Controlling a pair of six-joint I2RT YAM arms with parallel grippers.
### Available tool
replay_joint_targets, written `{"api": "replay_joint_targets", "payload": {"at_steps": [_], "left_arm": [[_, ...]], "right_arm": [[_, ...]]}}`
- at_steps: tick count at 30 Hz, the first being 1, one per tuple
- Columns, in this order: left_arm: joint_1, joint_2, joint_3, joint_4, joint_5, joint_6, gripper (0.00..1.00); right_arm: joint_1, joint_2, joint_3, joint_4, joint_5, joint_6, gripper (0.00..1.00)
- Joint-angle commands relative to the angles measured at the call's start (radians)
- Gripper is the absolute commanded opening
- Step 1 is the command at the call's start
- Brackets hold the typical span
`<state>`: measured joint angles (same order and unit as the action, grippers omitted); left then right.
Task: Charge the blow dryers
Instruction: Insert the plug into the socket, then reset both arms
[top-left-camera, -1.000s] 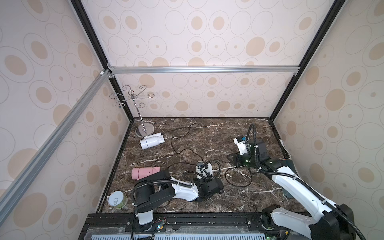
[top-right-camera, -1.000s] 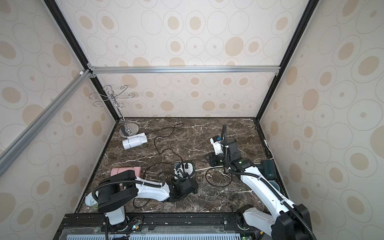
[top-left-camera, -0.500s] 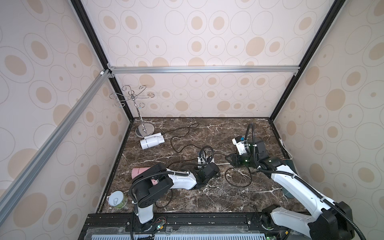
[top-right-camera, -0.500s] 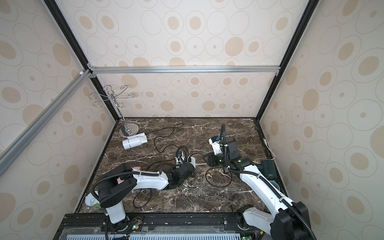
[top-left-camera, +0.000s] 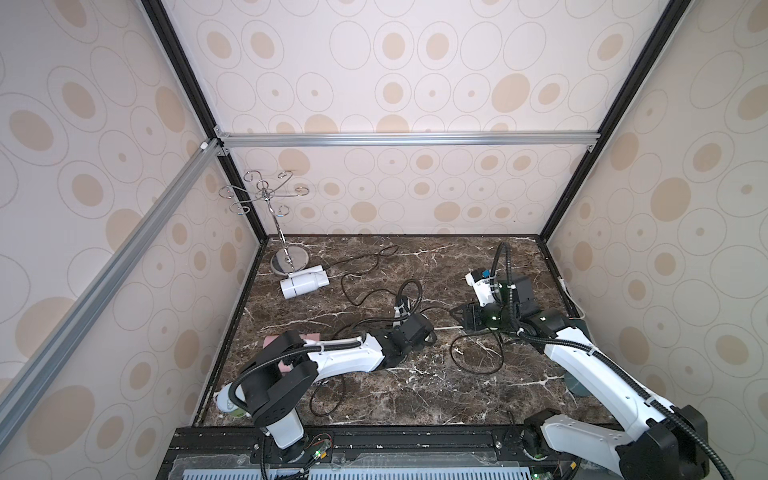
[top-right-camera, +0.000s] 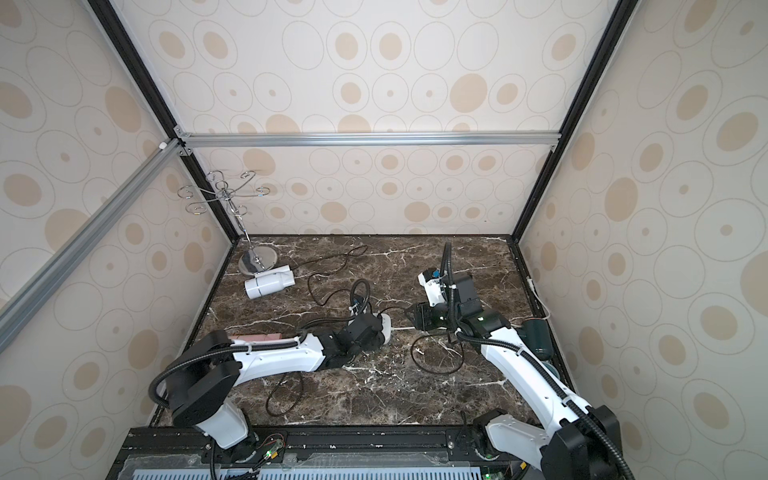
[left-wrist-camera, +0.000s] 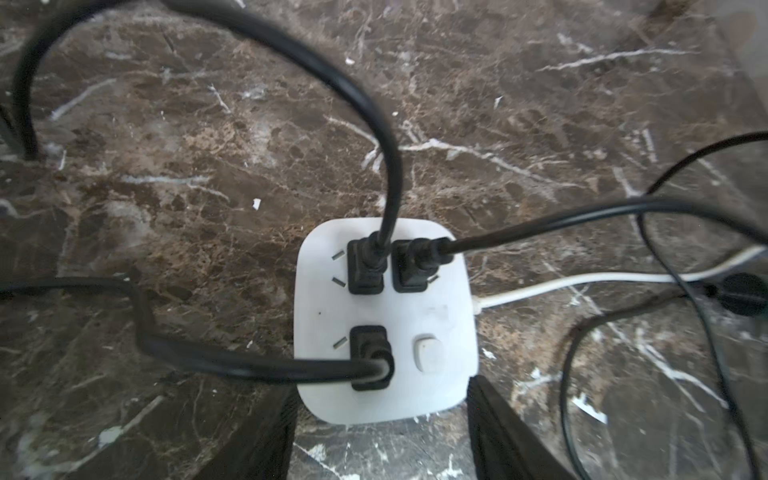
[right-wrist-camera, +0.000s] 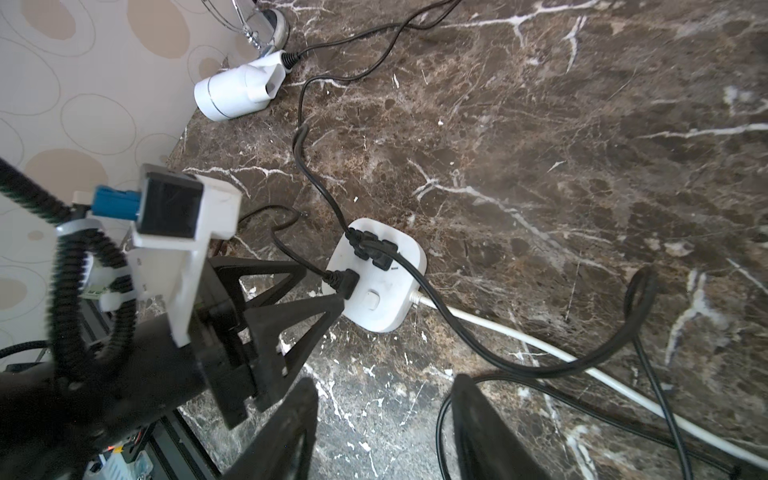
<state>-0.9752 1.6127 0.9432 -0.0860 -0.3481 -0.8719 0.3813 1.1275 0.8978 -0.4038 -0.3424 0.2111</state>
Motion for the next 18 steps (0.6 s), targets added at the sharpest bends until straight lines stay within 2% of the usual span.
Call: {"api": "replay_joint_targets", "payload": {"at_steps": [1, 3, 4, 5, 6, 10, 13, 15, 16, 18], "left_arm": [[0.041, -0.125, 0.016, -0.084, 0.174, 0.1, 0.74], [0.076, -0.205, 0.016, -0.124, 0.264, 0.141, 0.97], [0.099, -0.245, 0.024, -0.158, 0.289, 0.156, 1.0], [0.129, -0.283, 0.035, -0.193, 0.299, 0.173, 1.0], [0.158, -0.312, 0.047, -0.218, 0.3, 0.195, 1.0], [0.335, -0.406, 0.082, -0.253, 0.29, 0.311, 1.0], [0.427, -0.489, 0.005, -0.095, 0.204, 0.466, 1.0], [0.474, -0.569, -0.117, 0.103, 0.139, 0.604, 1.0], [0.497, -0.606, -0.188, 0.207, 0.129, 0.677, 1.0], [0.559, -0.671, -0.347, 0.421, 0.118, 0.802, 1.0]], "right_arm": [[0.004, -0.006, 0.058, -0.048, 0.046, -0.044, 0.66], [0.005, -0.003, 0.081, -0.064, 0.089, -0.057, 0.78], [0.005, -0.003, 0.09, -0.062, 0.119, -0.059, 0.84], [0.004, -0.002, 0.097, -0.056, 0.156, -0.062, 0.96], [0.004, -0.002, 0.103, -0.047, 0.197, -0.062, 1.0], [0.003, -0.025, 0.081, 0.095, 0.371, -0.129, 1.0], [-0.011, -0.104, -0.034, 0.346, 0.507, -0.192, 1.0], [-0.042, -0.142, -0.171, 0.58, 0.499, -0.301, 1.0], [-0.054, -0.148, -0.207, 0.626, 0.506, -0.329, 1.0], [-0.096, -0.147, -0.223, 0.576, 0.522, -0.31, 1.0]]}}
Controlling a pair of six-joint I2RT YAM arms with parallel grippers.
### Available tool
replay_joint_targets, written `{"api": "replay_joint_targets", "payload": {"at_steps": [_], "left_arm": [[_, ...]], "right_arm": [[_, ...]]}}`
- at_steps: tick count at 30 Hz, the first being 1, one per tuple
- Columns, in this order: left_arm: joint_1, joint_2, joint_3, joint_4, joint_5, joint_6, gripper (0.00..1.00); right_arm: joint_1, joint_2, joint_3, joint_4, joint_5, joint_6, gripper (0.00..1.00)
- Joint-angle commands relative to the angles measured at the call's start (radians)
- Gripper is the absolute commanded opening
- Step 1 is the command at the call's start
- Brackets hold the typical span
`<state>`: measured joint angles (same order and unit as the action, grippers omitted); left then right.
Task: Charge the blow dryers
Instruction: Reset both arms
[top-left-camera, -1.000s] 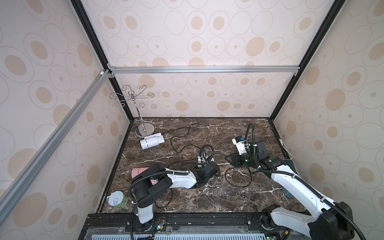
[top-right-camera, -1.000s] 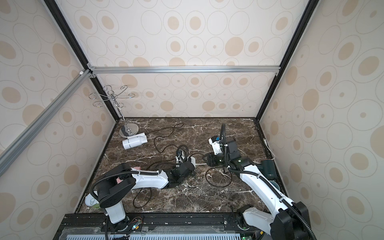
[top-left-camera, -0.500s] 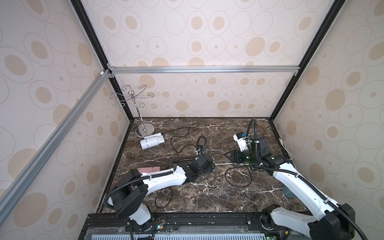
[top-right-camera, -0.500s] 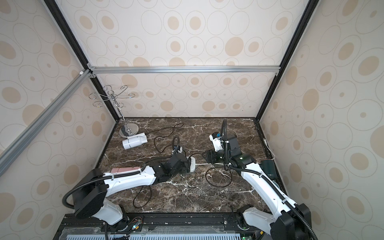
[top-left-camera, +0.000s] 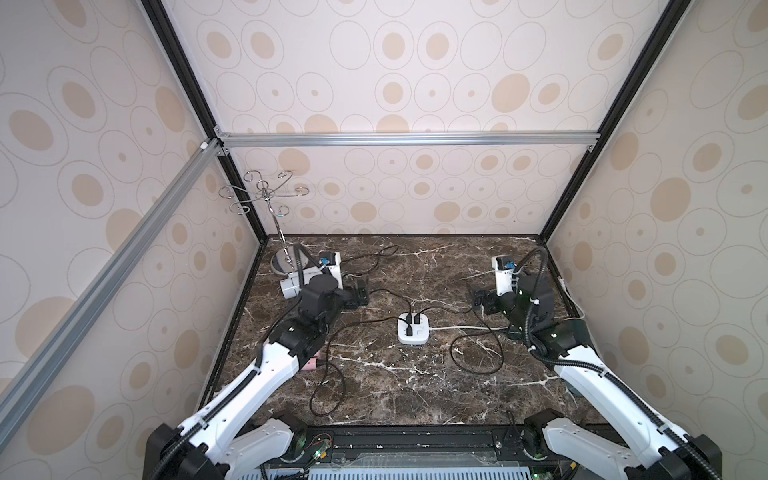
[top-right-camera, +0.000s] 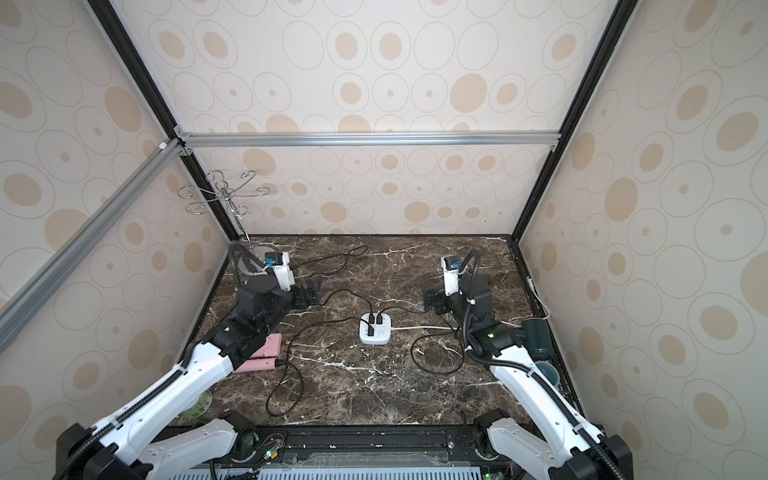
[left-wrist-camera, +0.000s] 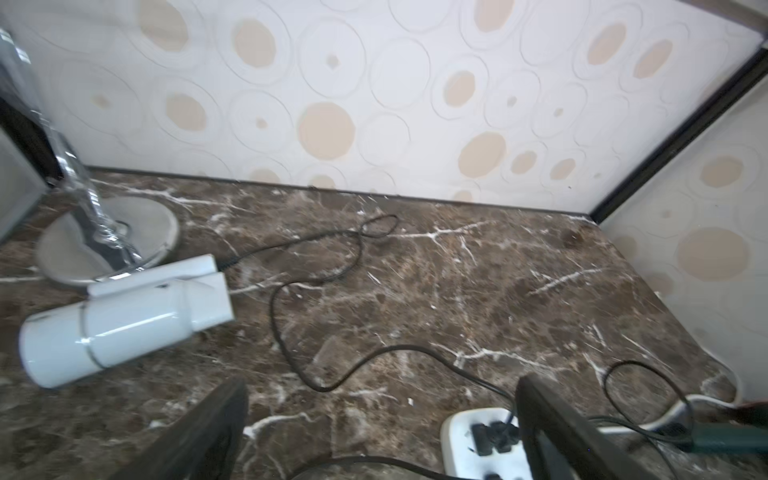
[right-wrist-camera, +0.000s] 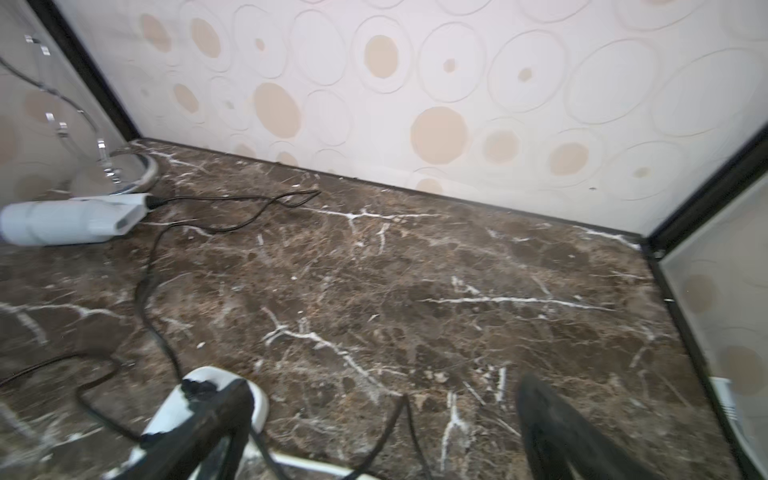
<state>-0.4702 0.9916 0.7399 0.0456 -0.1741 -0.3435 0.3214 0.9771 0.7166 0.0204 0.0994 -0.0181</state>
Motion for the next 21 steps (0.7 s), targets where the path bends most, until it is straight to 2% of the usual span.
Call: {"api": "replay_joint_targets", "payload": {"at_steps": [1, 5, 8, 11, 15, 19, 21], "left_arm": [[0.084, -0.063, -0.189, 0.327, -0.074, 0.285, 1.0], [0.147, -0.089, -0.41, 0.533, -0.234, 0.3, 1.0], [0.185, -0.002, -0.53, 0.706, -0.184, 0.304, 1.0], [0.196, 0.104, -0.577, 0.886, -0.211, 0.38, 1.0], [0.26, 0.275, -0.627, 1.146, -0.125, 0.361, 1.0], [0.274, 0.404, -0.554, 1.202, -0.136, 0.425, 1.0], [0.321, 0.465, -0.545, 1.263, -0.103, 0.402, 1.0]], "right_arm": [[-0.068, -0.001, -0.056, 0.129, 0.095, -0.063, 1.0], [-0.132, -0.026, -0.261, 0.317, 0.12, -0.039, 1.0], [-0.177, 0.048, -0.346, 0.473, 0.111, -0.021, 1.0], [-0.201, 0.183, -0.361, 0.6, 0.091, -0.015, 1.0], [-0.225, 0.37, -0.351, 0.735, 0.075, -0.017, 1.0], [-0.289, 0.484, -0.362, 0.835, -0.029, 0.022, 1.0], [-0.296, 0.58, -0.378, 0.981, -0.056, 0.018, 1.0]]}}
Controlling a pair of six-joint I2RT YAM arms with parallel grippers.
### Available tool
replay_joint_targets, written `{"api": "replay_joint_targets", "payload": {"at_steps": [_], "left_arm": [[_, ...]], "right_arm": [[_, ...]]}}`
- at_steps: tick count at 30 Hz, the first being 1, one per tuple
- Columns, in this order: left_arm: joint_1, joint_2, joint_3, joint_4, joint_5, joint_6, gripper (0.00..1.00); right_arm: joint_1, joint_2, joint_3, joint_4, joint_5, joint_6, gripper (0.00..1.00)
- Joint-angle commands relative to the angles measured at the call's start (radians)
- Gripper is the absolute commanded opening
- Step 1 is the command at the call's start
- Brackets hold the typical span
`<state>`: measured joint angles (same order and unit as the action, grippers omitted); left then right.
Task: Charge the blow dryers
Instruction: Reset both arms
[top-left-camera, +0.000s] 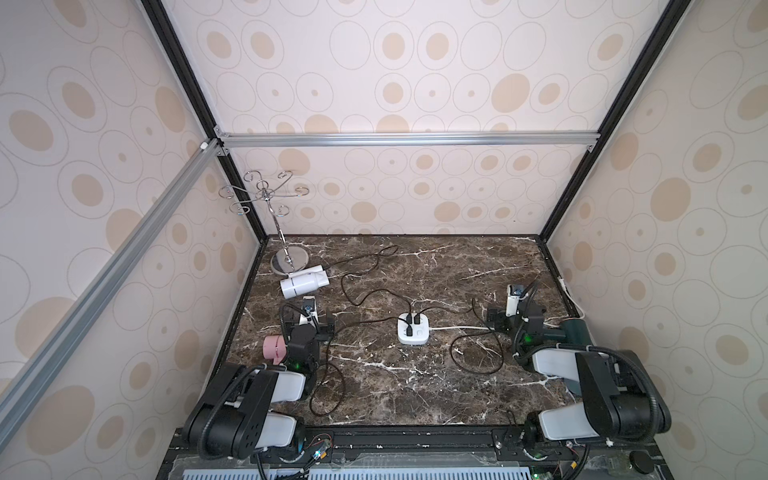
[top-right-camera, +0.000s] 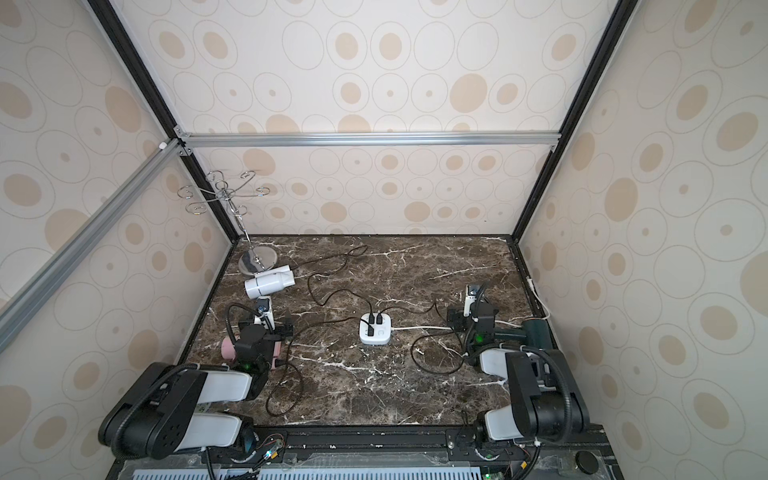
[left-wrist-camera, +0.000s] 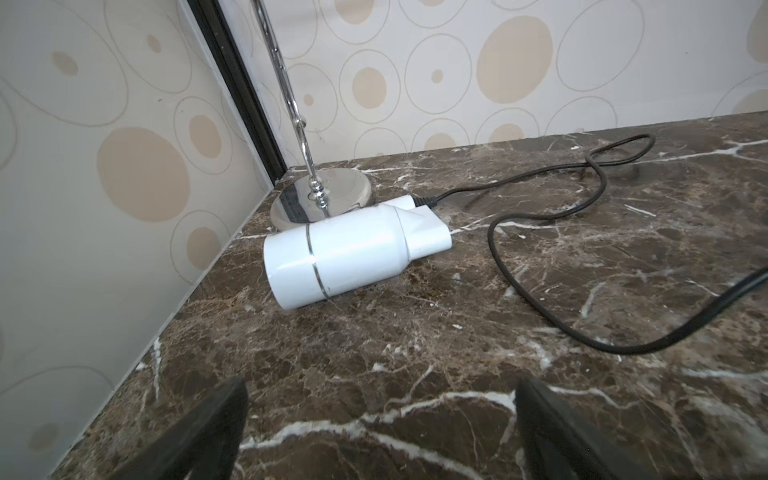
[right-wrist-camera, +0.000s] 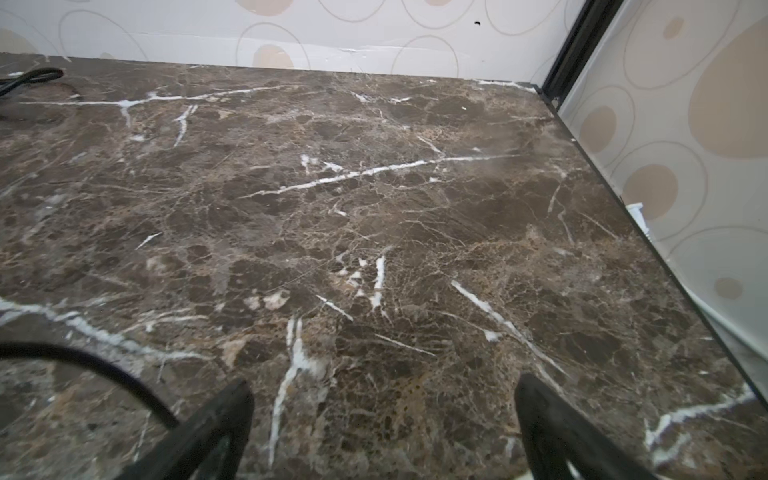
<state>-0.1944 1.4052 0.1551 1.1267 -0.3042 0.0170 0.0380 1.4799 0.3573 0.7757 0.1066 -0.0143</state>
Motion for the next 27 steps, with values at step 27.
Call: {"api": "replay_joint_targets", "payload": {"at_steps": [27], "left_arm": [[0.144, 0.166, 0.075, 0.199, 0.117, -0.046, 1.0]], "right_arm": [[-0.011, 0.063, 0.074, -0.003, -0.113, -0.01, 0.99]]}}
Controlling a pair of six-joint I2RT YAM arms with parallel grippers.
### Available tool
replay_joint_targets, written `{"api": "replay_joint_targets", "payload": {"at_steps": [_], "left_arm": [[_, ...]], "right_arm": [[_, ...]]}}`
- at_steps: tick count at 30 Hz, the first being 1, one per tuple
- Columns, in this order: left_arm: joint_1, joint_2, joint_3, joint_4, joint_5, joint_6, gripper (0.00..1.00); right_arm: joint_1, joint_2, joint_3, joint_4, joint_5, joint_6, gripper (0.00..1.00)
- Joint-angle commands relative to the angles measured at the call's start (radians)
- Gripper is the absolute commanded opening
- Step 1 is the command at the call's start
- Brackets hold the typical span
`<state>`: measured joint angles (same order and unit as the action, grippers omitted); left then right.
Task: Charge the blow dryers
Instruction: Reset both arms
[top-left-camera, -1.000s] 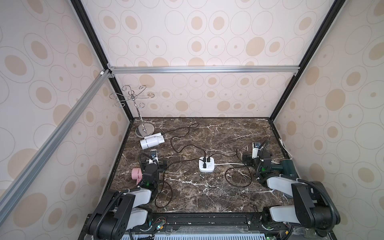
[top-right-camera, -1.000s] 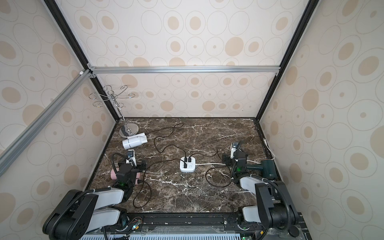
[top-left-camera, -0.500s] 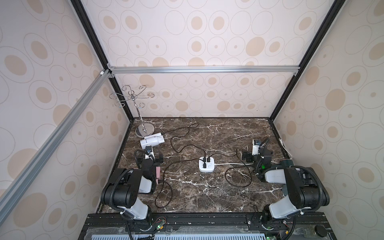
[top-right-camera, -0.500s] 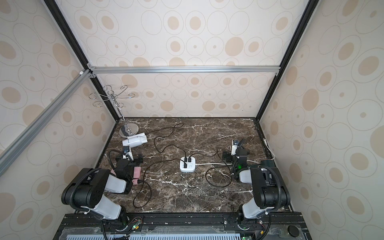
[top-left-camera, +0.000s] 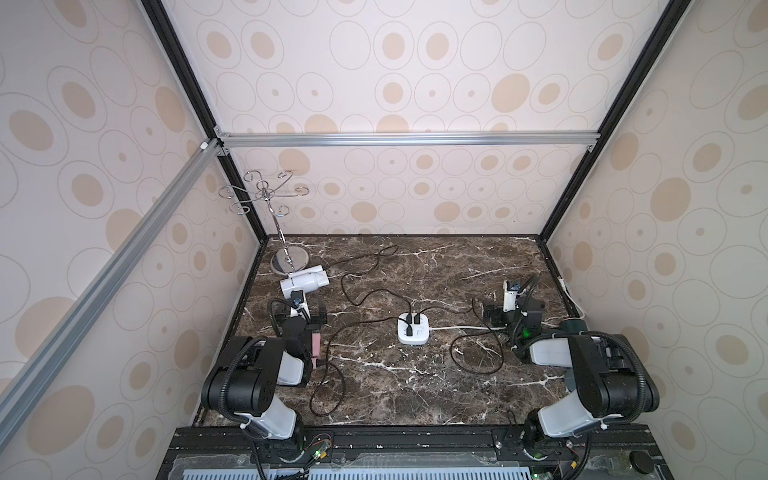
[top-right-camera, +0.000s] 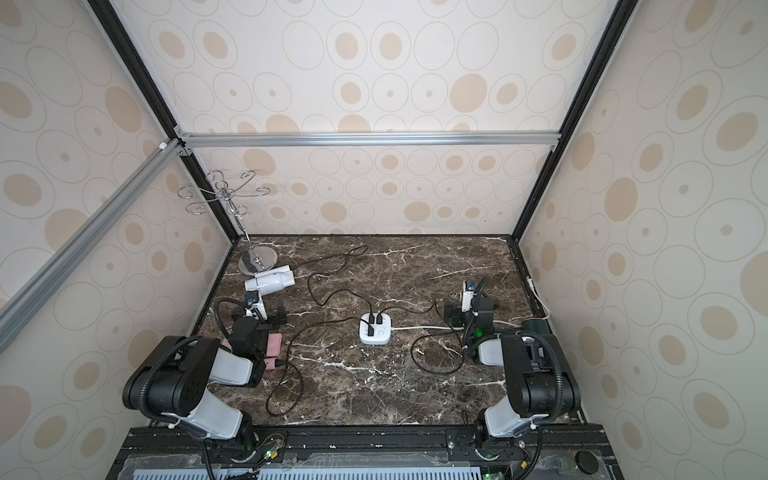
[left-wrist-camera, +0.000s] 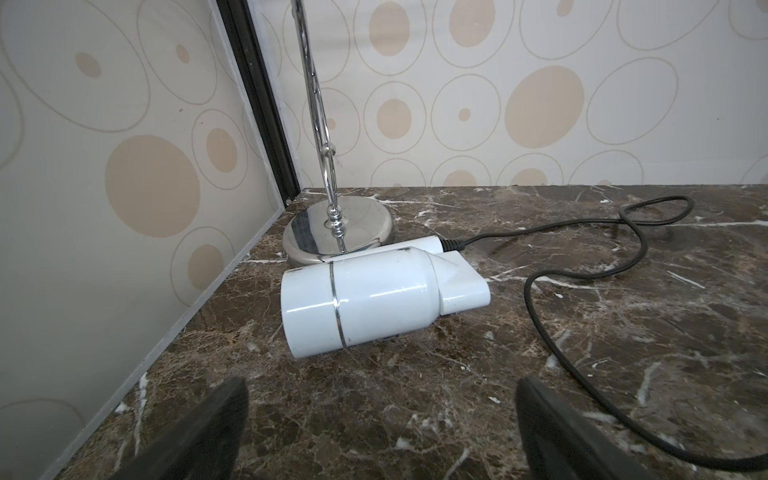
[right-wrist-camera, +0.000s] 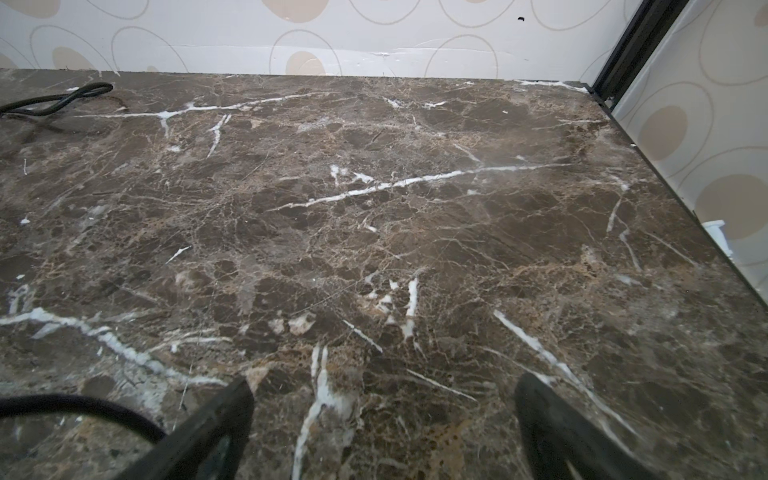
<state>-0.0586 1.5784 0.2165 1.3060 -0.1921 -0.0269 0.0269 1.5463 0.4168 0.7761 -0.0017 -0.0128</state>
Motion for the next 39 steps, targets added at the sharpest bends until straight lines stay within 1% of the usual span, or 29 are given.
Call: {"api": "replay_joint_targets", "payload": {"at_steps": [1, 11, 13, 14, 16, 17, 18, 19, 20, 21, 22, 24, 26, 28, 31, 35, 39], "left_arm": [[0.008, -0.008, 0.014, 0.019, 0.005, -0.003, 1.0], [0.008, -0.008, 0.014, 0.019, 0.004, -0.003, 1.0], [0.008, -0.008, 0.014, 0.02, 0.005, -0.003, 1.0], [0.008, -0.008, 0.014, 0.019, 0.005, -0.003, 1.0], [0.008, -0.008, 0.014, 0.02, 0.004, -0.002, 1.0], [0.007, -0.008, 0.014, 0.021, 0.005, -0.002, 1.0], [0.008, -0.007, 0.014, 0.021, 0.004, -0.003, 1.0], [0.008, -0.007, 0.014, 0.02, 0.004, -0.002, 1.0], [0.007, -0.008, 0.013, 0.019, 0.005, -0.002, 1.0], [0.008, -0.008, 0.014, 0.021, 0.005, -0.004, 1.0], [0.007, -0.008, 0.014, 0.02, 0.005, -0.003, 1.0], [0.008, -0.008, 0.013, 0.019, 0.005, -0.003, 1.0], [0.008, -0.008, 0.014, 0.022, 0.005, -0.002, 1.0], [0.008, -0.008, 0.014, 0.021, 0.005, -0.002, 1.0], [0.008, -0.007, 0.014, 0.019, 0.004, -0.002, 1.0], [0.008, -0.006, 0.015, 0.018, 0.005, -0.002, 1.0], [0.008, 0.0, 0.024, 0.008, 0.007, -0.001, 1.0]], "right_arm": [[0.001, -0.006, 0.016, -0.004, -0.005, -0.012, 0.99], [-0.001, -0.003, 0.02, -0.006, 0.002, -0.005, 0.99], [0.001, -0.018, -0.018, 0.035, 0.0, -0.012, 1.0], [0.001, -0.032, -0.071, 0.112, 0.006, -0.01, 1.0], [0.0, -0.033, -0.234, 0.416, 0.052, 0.011, 1.0], [0.0, -0.006, -0.29, 0.547, 0.05, 0.009, 1.0], [0.001, 0.03, -0.303, 0.641, 0.035, 0.0, 0.99], [0.001, 0.001, -0.272, 0.549, -0.026, -0.02, 0.99], [0.002, -0.024, -0.222, 0.43, -0.045, -0.03, 0.99], [0.003, -0.039, -0.176, 0.324, -0.027, -0.024, 0.99], [0.002, -0.04, -0.127, 0.227, 0.018, -0.006, 0.99], [0.002, -0.011, -0.053, 0.138, 0.054, 0.014, 0.99], [0.002, 0.002, -0.002, 0.049, 0.029, 0.003, 0.99], [0.002, -0.014, 0.007, 0.001, 0.026, 0.002, 0.99], [0.002, 0.0, -0.004, 0.049, 0.026, 0.001, 0.99], [0.002, -0.01, 0.005, 0.012, 0.025, 0.001, 0.99], [0.001, -0.007, 0.007, 0.016, 0.023, -0.002, 0.99]]}}
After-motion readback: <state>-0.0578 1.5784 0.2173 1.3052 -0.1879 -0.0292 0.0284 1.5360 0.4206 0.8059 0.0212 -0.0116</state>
